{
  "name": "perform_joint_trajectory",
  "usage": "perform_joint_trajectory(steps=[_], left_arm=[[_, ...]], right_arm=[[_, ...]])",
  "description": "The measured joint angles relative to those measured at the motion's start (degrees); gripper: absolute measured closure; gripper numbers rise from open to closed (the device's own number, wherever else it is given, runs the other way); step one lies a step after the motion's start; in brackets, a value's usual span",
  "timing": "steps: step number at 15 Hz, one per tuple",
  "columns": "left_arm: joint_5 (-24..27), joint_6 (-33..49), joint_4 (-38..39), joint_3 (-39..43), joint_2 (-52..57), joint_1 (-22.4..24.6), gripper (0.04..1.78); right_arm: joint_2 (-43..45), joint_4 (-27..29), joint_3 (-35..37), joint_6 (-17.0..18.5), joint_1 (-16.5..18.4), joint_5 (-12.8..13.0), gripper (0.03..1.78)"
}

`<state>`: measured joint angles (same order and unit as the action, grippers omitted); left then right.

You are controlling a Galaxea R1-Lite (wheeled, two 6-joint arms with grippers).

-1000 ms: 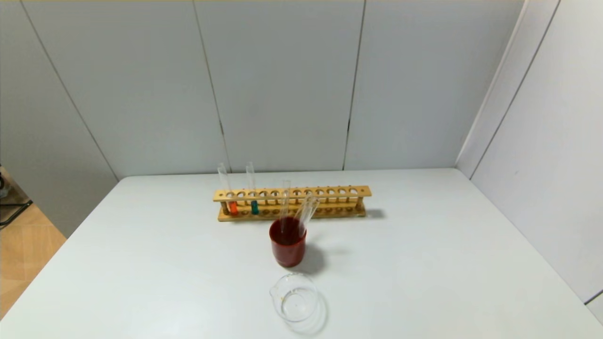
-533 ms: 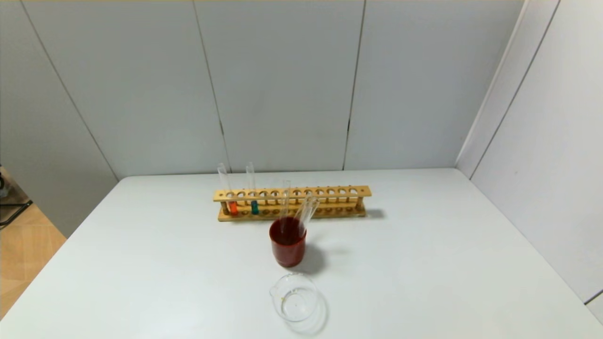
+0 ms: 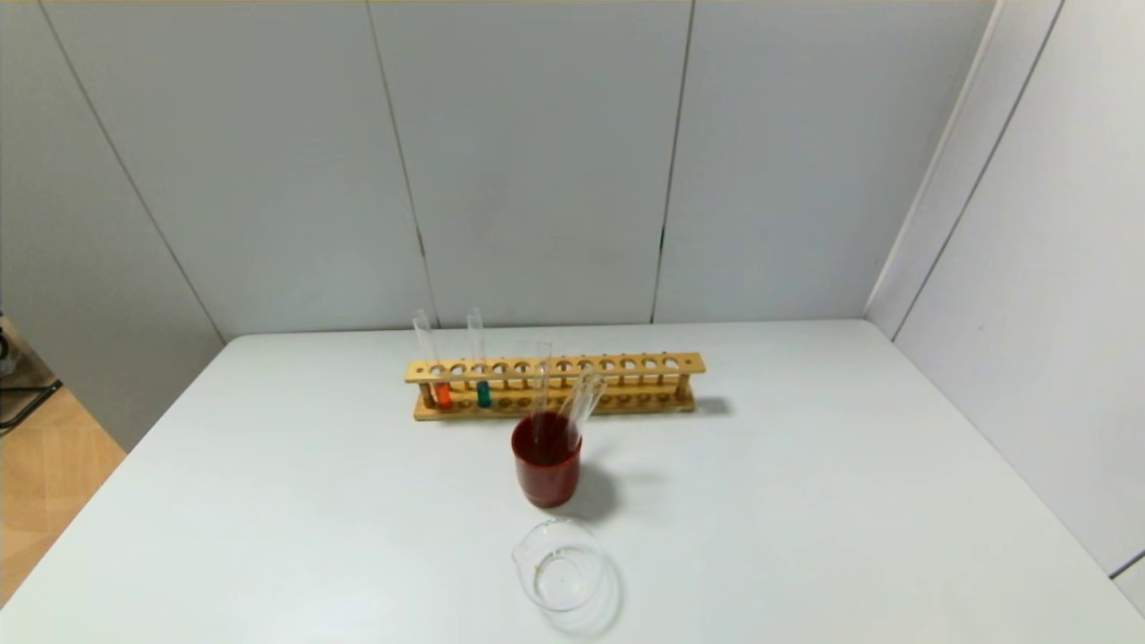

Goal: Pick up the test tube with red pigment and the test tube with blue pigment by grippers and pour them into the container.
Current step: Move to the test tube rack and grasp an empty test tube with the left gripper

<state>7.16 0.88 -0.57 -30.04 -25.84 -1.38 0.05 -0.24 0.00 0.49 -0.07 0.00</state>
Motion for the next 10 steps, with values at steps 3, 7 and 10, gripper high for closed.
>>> perform_joint_trajectory(steps=[3,7,10], left_arm=[[0.0,0.0,10.4,-2.8,-13.6,-0.1,0.07],[0.1,0.8,25.1,-3.7,-30.7,0.0,0.07],[0.7,1.1,34.8,-4.3,-42.6,0.1,0.07]], right_arm=[[0.0,0.0,0.0,0.0,0.0,0.0,0.06],[0.0,0.0,0.0,0.0,0.0,0.0,0.06],[0.0,0.0,0.0,0.0,0.0,0.0,0.06]])
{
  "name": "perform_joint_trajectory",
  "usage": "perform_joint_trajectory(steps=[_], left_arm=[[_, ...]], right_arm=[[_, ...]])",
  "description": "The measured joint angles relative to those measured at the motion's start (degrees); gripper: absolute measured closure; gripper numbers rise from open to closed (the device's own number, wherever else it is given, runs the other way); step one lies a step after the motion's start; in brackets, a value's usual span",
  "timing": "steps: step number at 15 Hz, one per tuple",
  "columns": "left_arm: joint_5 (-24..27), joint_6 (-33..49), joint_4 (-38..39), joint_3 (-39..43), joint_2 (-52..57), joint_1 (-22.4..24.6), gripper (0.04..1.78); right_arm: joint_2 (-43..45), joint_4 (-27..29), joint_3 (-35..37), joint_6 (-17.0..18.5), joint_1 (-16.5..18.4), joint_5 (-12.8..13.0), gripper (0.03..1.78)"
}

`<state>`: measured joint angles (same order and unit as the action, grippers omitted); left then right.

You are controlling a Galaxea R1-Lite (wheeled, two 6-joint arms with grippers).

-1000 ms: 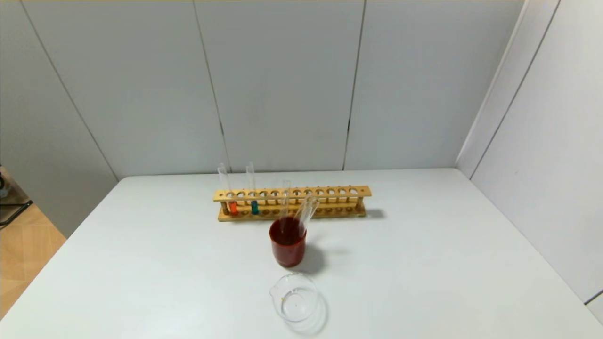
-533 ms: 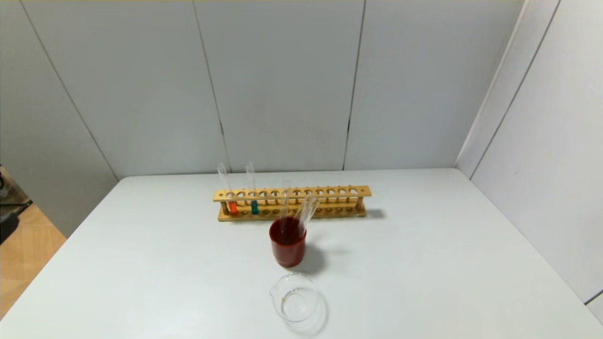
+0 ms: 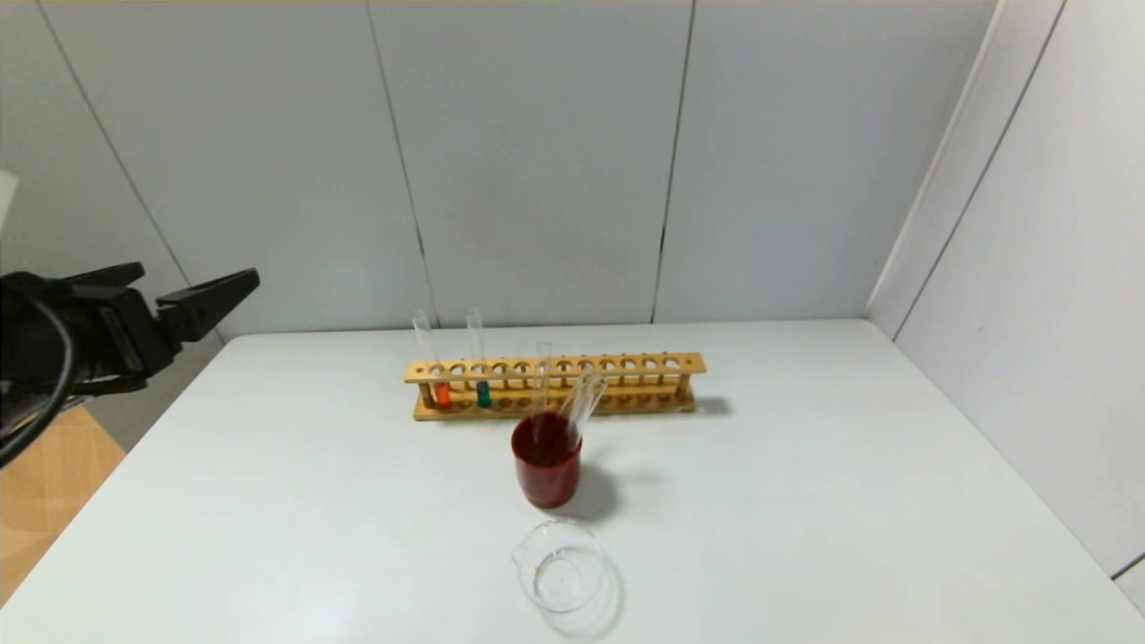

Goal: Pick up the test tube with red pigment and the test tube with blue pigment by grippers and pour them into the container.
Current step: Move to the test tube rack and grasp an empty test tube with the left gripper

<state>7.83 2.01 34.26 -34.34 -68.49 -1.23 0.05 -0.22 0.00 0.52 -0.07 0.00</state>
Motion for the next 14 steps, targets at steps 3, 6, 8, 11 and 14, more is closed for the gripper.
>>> perform_joint_trajectory(steps=[3,6,8,11,14], left_arm=[[3.4,0.1,11.1,-0.4,-10.9,0.2,0.07],[10.6,-0.1,20.8,-0.7,-19.8,1.6,0.07],[15.5,-0.1,24.5,-2.0,-24.6,2.8,0.07],[17.0,-0.5,26.4,-2.9,-30.5,3.6,0.07],[16.9,-0.4,32.5,-3.1,-37.0,4.5,0.07]], right_arm=[[0.0,0.0,0.0,0.0,0.0,0.0,0.06],[0.0,0.0,0.0,0.0,0.0,0.0,0.06],[0.0,0.0,0.0,0.0,0.0,0.0,0.06],[0.0,0.0,0.0,0.0,0.0,0.0,0.06],[0.0,0.0,0.0,0.0,0.0,0.0,0.06]])
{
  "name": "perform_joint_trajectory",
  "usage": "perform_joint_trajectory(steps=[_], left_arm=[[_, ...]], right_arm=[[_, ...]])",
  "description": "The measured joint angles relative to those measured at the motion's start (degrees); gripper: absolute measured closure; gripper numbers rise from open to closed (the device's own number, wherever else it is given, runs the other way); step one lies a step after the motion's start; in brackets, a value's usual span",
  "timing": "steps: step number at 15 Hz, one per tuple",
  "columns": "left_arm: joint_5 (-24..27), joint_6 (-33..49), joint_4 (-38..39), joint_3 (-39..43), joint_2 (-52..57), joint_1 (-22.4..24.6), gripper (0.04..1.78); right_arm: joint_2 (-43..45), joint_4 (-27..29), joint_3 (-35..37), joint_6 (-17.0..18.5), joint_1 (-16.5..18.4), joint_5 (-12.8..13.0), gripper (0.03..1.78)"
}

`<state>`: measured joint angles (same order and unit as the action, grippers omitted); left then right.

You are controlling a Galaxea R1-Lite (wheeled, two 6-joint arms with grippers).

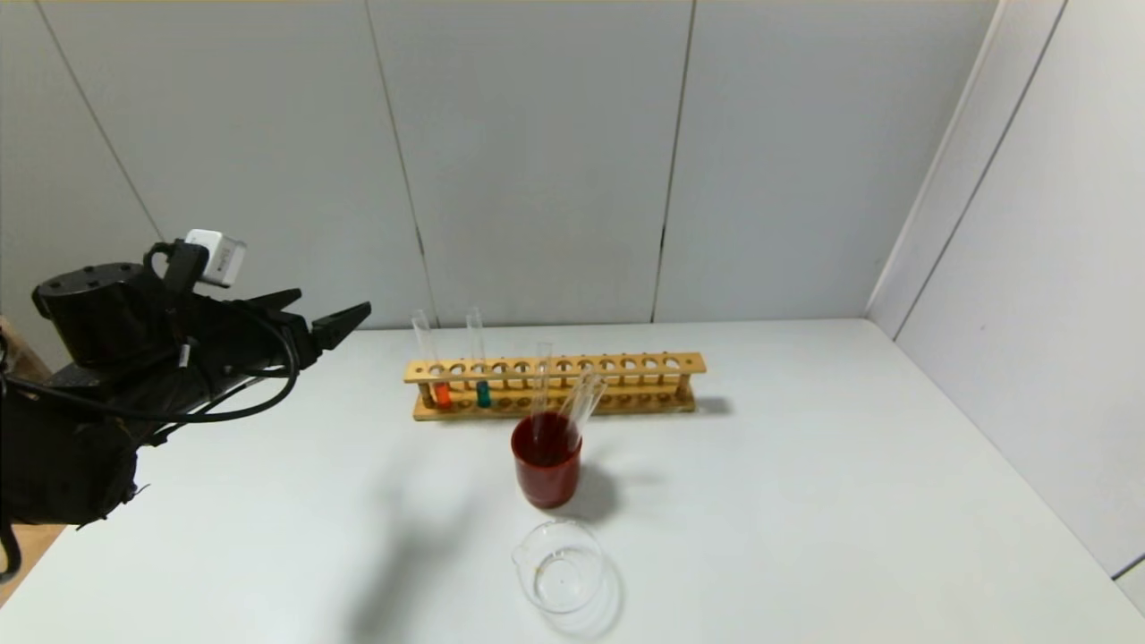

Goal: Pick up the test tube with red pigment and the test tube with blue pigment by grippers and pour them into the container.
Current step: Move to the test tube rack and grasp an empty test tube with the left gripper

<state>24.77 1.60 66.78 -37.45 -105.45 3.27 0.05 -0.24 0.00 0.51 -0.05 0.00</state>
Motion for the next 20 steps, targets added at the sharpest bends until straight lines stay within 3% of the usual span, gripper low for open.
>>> perform_joint_trajectory(steps=[2,4,8,13,20], left_arm=[[1.4,0.0,6.4,-0.5,-5.5,0.5,0.07],[5.9,0.1,11.8,-0.8,-9.2,0.6,0.07],[9.6,0.3,12.6,0.2,-11.1,0.7,0.07],[21.5,0.4,14.9,1.4,-10.8,1.0,0.07],[22.6,-0.4,19.1,1.3,-15.1,-0.2,0.07]], right_arm=[[0.0,0.0,0.0,0.0,0.0,0.0,0.06],[0.0,0.0,0.0,0.0,0.0,0.0,0.06],[0.0,0.0,0.0,0.0,0.0,0.0,0.06],[0.0,0.0,0.0,0.0,0.0,0.0,0.06],[0.0,0.0,0.0,0.0,0.0,0.0,0.06]])
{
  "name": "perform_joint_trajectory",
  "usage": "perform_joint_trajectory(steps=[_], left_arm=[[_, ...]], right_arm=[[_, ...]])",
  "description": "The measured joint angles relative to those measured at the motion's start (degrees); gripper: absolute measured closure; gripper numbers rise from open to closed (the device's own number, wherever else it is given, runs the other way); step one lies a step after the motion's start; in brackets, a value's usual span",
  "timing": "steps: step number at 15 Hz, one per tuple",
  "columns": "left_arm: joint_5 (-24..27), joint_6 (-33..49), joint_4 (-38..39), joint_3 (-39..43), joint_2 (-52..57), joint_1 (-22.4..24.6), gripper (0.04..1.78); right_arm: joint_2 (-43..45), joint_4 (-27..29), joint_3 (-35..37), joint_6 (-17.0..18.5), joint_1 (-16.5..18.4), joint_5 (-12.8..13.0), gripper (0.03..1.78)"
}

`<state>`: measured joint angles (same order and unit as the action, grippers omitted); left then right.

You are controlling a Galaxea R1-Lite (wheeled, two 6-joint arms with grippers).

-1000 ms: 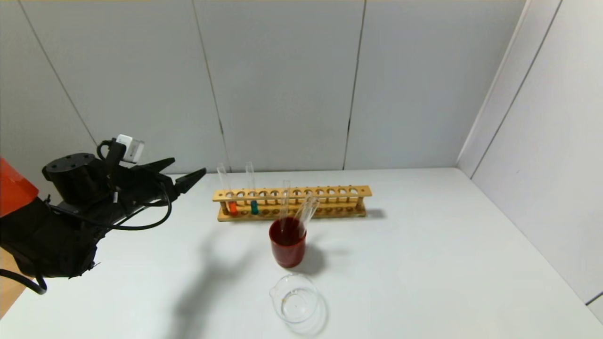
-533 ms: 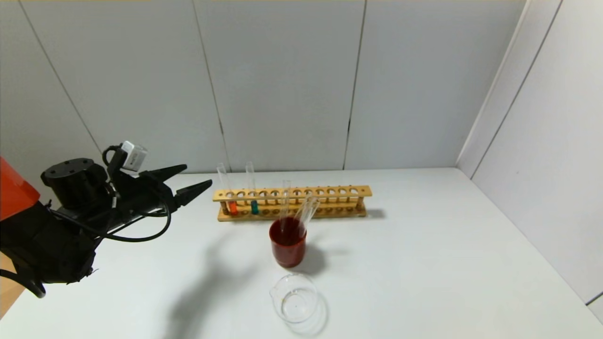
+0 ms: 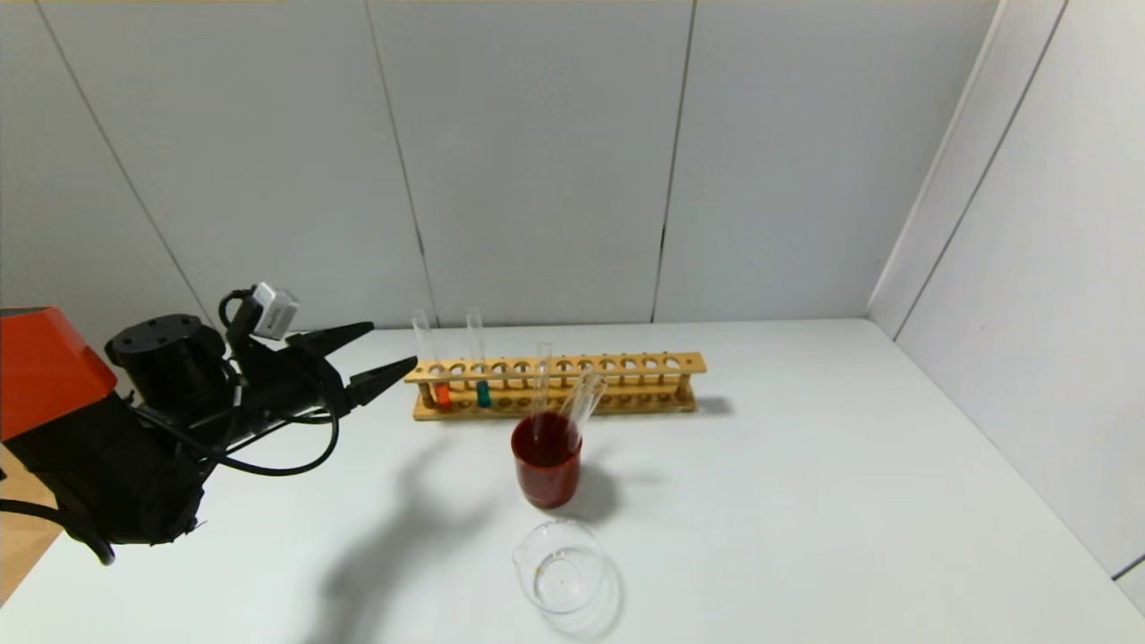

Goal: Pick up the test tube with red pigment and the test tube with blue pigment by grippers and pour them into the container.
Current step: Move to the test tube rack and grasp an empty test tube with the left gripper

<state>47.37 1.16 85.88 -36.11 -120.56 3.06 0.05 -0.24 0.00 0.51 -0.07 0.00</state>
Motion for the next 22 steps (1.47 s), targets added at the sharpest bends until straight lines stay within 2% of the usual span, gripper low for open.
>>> perform_joint_trajectory(steps=[5,22], left_arm=[[-0.2,0.0,1.3,-1.0,-5.7,-0.9,0.07],[-0.3,0.0,1.3,-7.9,-10.5,-3.1,0.07]], right_arm=[[0.0,0.0,0.0,0.0,0.0,0.0,0.06],[0.0,0.0,0.0,0.0,0.0,0.0,0.06]])
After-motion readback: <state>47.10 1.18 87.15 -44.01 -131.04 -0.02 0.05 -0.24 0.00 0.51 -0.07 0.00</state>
